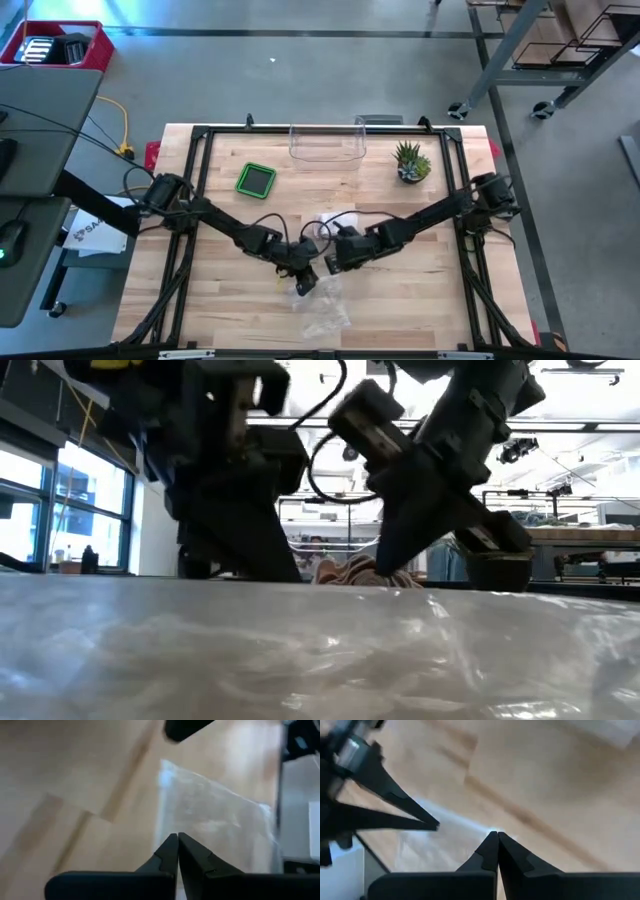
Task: Roll bandage
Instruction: Open the transparent zip bag
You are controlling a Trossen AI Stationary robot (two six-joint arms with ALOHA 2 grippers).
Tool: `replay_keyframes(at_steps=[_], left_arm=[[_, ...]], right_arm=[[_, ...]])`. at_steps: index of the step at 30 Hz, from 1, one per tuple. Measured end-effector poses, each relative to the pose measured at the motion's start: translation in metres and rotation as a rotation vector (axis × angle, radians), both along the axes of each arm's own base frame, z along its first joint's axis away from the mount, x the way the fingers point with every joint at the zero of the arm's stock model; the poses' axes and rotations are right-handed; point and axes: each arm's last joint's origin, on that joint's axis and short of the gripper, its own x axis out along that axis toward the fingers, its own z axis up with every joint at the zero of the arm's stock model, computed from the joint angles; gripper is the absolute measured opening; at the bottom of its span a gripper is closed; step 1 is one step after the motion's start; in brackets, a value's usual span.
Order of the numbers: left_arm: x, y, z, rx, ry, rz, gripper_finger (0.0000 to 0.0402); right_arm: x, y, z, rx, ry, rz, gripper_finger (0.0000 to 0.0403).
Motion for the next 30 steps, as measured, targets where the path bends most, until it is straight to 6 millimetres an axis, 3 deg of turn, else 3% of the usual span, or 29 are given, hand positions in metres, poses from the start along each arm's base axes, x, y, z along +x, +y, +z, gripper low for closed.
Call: replay_keyframes(at_steps=[8,18,30], left_arm=[[-0.005,-0.012,0.005,0.031,-0.019,0.024,0.0001],[-0.013,-0.030,0.000,0.020,-0.002,0.037,0.0000],[-0.010,-0.026,-0.018,0.012,0.044,0.017,0.0000]], right_arm=[[-0.008,0.023,-0.007,0.003,0.026,-0.033,0.0000],[0.000,0.022,-0.020,0.017,0.005,-0.069,0.0000],[0.003,0.014,-0.021,0.017,0.017,-0.085,0.0000]])
